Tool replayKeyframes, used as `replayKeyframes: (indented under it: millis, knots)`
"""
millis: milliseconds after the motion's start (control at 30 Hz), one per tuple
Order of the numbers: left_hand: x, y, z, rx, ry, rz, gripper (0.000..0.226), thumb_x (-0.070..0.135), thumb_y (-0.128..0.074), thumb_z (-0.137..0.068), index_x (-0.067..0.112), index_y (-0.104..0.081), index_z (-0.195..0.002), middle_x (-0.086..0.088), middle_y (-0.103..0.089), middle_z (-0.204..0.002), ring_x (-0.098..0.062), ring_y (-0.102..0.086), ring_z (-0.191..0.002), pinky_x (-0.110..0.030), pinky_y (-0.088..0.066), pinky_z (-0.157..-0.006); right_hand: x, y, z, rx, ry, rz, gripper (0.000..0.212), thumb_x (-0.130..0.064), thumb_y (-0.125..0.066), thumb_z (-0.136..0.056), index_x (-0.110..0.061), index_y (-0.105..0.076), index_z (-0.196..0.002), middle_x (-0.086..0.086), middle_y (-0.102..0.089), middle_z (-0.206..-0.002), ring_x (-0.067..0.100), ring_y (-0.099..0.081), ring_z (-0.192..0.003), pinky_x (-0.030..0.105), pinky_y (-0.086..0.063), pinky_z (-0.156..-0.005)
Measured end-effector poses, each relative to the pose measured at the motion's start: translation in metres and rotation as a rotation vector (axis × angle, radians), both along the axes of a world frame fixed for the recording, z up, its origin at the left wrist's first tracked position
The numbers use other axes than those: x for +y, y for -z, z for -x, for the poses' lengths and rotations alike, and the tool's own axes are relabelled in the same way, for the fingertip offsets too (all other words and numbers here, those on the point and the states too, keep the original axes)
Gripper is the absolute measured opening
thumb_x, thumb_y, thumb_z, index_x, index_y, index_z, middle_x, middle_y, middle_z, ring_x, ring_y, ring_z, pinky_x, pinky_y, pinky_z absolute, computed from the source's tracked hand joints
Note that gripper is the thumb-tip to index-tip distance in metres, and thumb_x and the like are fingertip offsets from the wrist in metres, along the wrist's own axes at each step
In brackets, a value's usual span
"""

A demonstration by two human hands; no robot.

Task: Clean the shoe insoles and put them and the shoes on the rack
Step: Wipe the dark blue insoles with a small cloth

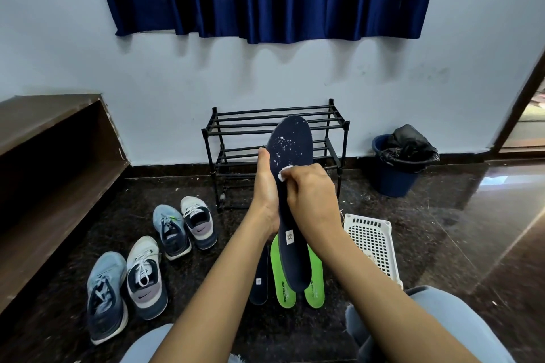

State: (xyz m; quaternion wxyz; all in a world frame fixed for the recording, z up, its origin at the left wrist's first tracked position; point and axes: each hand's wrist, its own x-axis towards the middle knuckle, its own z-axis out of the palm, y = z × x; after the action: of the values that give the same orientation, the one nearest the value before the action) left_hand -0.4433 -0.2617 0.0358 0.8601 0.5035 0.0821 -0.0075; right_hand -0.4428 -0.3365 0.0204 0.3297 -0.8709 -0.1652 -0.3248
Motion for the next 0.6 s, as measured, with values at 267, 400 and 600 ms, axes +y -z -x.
replayKeyframes:
  millis: [267,400,600]
  knots:
    - [-0.001,0.006,0.001,-0.026,-0.004,-0.010,0.064,0.057,-0.024,-0.100,0.013,-0.071,-0.096,-0.002,-0.074,-0.090,-0.017,-0.068,-0.086,-0.029,-0.051,-0.084,-0.004,0.001,-0.001,0.039,-0.009,0.032,0.019,0.000,-0.057,-0.080,-0.007,-0.073,-0.088,0.010,-0.070,-0.080,0.028,-0.059,-0.082,0.036,-0.052,-0.067]
    - [-0.007,0.008,0.001,-0.013,0.014,-0.010,0.065,0.058,-0.023,-0.100,0.013,-0.070,-0.103,-0.003,-0.074,-0.097,-0.018,-0.068,-0.093,-0.028,-0.052,-0.085,-0.010,-0.003,-0.004,0.043,0.055,0.007,0.018,-0.002,-0.056,-0.083,-0.007,-0.072,-0.090,0.011,-0.069,-0.081,0.029,-0.058,-0.083,0.037,-0.049,-0.068]
    - [0.002,0.008,-0.002,-0.004,-0.053,0.002,0.064,0.059,-0.027,-0.099,0.013,-0.072,-0.096,-0.004,-0.075,-0.096,-0.020,-0.067,-0.092,-0.034,-0.050,-0.091,0.003,0.010,0.007,0.027,-0.021,0.104,0.018,0.002,-0.056,-0.071,-0.008,-0.070,-0.076,0.006,-0.066,-0.068,0.027,-0.057,-0.071,0.034,-0.051,-0.053]
